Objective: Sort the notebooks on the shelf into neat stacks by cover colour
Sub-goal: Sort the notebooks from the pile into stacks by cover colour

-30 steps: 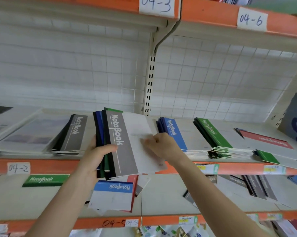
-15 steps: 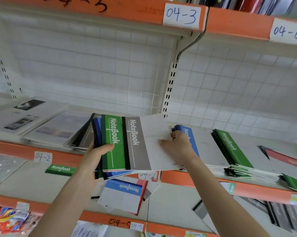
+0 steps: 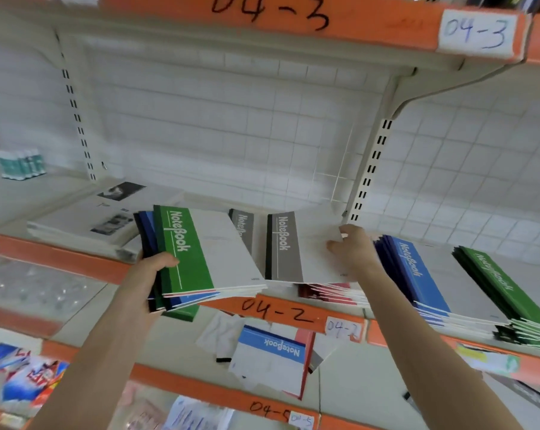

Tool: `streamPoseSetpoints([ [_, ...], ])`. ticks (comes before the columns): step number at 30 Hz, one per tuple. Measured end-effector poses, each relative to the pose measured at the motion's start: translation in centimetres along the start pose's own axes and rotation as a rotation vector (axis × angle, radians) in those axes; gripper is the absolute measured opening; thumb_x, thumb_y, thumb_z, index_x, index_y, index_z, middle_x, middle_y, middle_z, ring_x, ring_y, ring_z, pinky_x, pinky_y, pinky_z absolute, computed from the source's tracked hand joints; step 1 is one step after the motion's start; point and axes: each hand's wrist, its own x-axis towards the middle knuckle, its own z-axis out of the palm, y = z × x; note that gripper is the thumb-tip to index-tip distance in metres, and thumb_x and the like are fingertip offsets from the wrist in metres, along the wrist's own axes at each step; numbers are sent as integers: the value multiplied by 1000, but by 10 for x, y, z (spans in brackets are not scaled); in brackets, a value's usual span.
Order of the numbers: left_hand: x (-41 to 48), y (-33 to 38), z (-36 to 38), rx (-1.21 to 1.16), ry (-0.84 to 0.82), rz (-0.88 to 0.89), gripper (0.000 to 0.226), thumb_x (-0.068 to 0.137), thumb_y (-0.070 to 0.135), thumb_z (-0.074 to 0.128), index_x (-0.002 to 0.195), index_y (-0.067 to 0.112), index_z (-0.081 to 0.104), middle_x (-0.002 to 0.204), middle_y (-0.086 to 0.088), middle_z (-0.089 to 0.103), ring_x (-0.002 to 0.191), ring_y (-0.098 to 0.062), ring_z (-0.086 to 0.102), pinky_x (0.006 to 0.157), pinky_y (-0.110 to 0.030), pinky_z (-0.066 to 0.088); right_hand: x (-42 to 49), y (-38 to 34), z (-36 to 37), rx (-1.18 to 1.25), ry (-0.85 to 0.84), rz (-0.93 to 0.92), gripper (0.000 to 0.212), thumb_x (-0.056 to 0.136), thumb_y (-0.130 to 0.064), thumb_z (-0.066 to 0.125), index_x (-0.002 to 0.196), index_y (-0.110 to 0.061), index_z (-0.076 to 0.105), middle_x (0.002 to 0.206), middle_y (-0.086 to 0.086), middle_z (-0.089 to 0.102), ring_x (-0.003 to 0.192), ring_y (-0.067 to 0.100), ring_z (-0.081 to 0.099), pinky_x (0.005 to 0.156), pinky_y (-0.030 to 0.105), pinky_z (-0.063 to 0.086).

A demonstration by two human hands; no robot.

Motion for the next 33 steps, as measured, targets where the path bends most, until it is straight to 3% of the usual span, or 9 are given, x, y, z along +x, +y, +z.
streamPoseSetpoints([
  [5, 9, 35, -37, 41, -52, -50, 15, 86, 4, 50, 97, 5, 60, 54, -5, 67, 43, -14, 64, 40, -20, 50, 7, -26, 46, -106, 43, -2, 26, 84, -4, 58, 109, -1, 63, 105, 17, 65, 101, 32, 61, 80, 32, 47],
  [8, 19, 55, -51, 135, -85, -3, 63, 58, -4, 68, 118, -12, 51, 57, -19, 66, 30, -7, 53, 41, -17, 45, 7, -36, 74, -258, 1, 35, 20, 84, -5, 58, 103, 0, 60, 92, 15, 61, 86, 27, 58, 62, 25, 40],
  [12, 31, 63, -61, 138, -109, -60, 9, 82, -2, 52, 89, 0, 57, 46, -6, 63, 34, -14, 57, 31, -17, 42, 1, -43, 101, -410, 22, 46, 52, 84, -10, 60, 133, -7, 43, 128, 18, 47, 116, 32, 45, 90, 33, 41],
  [14, 38, 58, -67, 163, -130, -58, 19, 88, -7, 43, 81, 6, 55, 42, -3, 60, 33, -14, 57, 29, -17, 40, -11, -53, 105, -414, 75, -15, 48, 86, -11, 59, 132, -6, 45, 131, 18, 42, 120, 34, 43, 96, 33, 38],
  [17, 45, 55, -65, 157, -189, -71, 21, 85, -6, 47, 94, 8, 60, 51, -4, 66, 40, -17, 62, 34, -21, 45, -34, -72, 113, -199, -15, -61, 22, 92, -22, 52, 105, -6, 61, 100, 12, 57, 91, 26, 56, 78, 27, 40],
  [19, 49, 51, -62, 172, -199, -68, 24, 84, -7, 48, 94, 11, 59, 53, -3, 67, 41, -16, 63, 33, -21, 45, -53, -87, 119, 10, -166, 15, 30, 93, -30, 48, 80, -5, 59, 74, 9, 54, 68, 22, 51, 68, 28, 39],
  [23, 45, 43, -49, 177, -252, -24, 28, 82, -9, 53, 98, 14, 60, 74, -6, 67, 49, -15, 66, 34, -19, 45, -70, -92, 121, -123, -193, -5, 35, 92, -34, 51, 66, -11, 52, 62, -3, 50, 57, 9, 47, 50, 16, 34],
  [28, 49, 35, -29, 204, -263, 16, 42, 82, -16, 53, 120, 1, 55, 111, -21, 64, 62, -19, 62, 39, -14, 45, -79, -88, 107, -101, -82, 18, 34, 88, -31, 57, 112, -7, 56, 102, 8, 64, 96, 25, 61, 75, 27, 48],
  [33, 28, 24, -11, 154, -360, 47, 42, 78, -1, 66, 112, 22, 60, 96, -3, 71, 85, -24, 68, 62, -32, 51, -81, -71, 82, -15, 44, 47, 31, 82, -23, 66, 105, -3, 57, 92, 4, 62, 86, 22, 59, 69, 31, 47],
])
